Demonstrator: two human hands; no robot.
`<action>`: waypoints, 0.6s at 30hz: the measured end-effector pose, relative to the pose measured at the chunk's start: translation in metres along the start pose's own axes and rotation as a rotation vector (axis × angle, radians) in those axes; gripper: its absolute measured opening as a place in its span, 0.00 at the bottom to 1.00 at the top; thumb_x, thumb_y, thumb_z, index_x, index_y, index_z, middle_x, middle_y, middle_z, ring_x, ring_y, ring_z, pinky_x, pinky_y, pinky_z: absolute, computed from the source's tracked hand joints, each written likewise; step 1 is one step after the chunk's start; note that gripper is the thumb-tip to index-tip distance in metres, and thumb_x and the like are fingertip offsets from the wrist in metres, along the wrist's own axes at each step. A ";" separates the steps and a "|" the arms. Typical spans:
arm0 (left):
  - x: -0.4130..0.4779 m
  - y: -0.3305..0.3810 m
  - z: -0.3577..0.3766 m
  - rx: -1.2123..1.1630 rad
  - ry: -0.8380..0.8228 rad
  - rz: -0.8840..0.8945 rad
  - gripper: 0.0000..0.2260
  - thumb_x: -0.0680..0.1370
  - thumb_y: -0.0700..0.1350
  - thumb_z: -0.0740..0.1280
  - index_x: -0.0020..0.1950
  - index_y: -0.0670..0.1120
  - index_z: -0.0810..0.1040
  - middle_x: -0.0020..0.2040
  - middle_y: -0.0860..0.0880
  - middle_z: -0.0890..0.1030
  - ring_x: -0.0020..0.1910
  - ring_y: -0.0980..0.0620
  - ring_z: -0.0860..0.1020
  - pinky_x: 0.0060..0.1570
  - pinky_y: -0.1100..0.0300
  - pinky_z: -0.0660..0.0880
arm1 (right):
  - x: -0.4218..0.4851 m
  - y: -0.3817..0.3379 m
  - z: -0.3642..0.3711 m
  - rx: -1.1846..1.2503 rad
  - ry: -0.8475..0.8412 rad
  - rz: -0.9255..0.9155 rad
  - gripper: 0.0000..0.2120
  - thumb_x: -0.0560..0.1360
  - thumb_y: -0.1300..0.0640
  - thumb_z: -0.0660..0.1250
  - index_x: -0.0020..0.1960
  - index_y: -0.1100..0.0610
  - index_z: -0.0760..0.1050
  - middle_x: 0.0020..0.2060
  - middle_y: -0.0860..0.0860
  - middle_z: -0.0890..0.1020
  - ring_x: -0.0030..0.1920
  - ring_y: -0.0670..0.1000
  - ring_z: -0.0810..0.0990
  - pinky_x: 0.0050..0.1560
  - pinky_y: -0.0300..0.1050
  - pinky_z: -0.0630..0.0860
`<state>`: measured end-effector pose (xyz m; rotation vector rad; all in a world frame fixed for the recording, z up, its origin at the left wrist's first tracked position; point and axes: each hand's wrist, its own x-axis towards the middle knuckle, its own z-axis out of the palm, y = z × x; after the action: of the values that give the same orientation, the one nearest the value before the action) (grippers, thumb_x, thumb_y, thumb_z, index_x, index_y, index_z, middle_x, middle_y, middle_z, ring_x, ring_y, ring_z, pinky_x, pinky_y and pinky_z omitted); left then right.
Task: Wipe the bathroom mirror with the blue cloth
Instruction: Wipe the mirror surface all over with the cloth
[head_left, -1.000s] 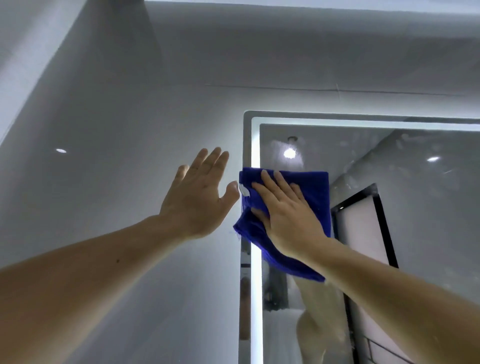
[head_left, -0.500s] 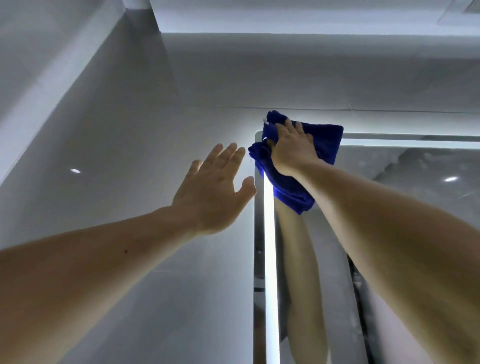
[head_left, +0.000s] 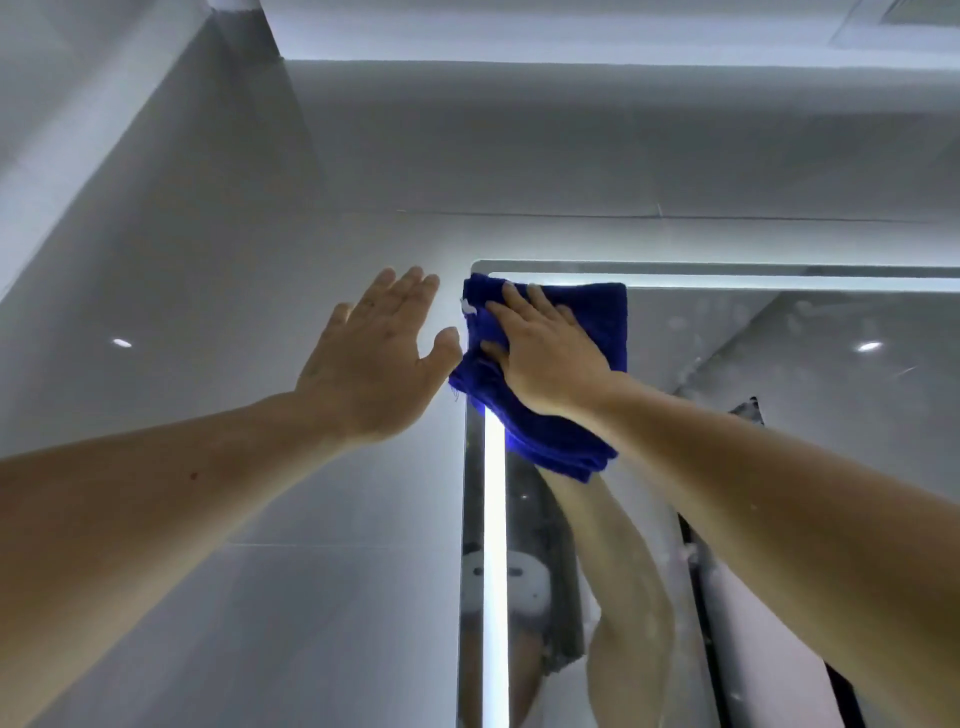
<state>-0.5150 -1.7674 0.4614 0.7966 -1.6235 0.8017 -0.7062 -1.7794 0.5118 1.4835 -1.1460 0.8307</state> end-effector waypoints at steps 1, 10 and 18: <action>0.002 0.003 0.002 -0.005 0.004 0.002 0.30 0.80 0.62 0.43 0.81 0.53 0.47 0.81 0.55 0.48 0.79 0.57 0.44 0.76 0.52 0.44 | 0.018 0.006 -0.006 0.007 -0.002 0.045 0.24 0.84 0.47 0.50 0.78 0.53 0.57 0.79 0.52 0.52 0.79 0.55 0.48 0.75 0.55 0.50; 0.009 0.010 0.019 -0.006 0.003 0.045 0.33 0.77 0.63 0.43 0.80 0.54 0.47 0.81 0.56 0.47 0.79 0.58 0.44 0.75 0.52 0.44 | 0.043 0.055 -0.018 0.091 0.085 0.265 0.24 0.84 0.48 0.49 0.79 0.52 0.54 0.80 0.52 0.51 0.79 0.57 0.46 0.76 0.57 0.47; 0.004 0.026 0.024 -0.059 -0.012 0.018 0.31 0.79 0.63 0.44 0.81 0.53 0.47 0.81 0.56 0.47 0.79 0.58 0.43 0.76 0.52 0.44 | -0.046 0.028 0.012 0.056 0.057 -0.006 0.26 0.83 0.45 0.50 0.79 0.48 0.52 0.80 0.48 0.49 0.79 0.51 0.43 0.76 0.50 0.41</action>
<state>-0.5504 -1.7739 0.4586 0.7471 -1.6594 0.7600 -0.7475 -1.7801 0.4752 1.4993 -1.0838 0.9021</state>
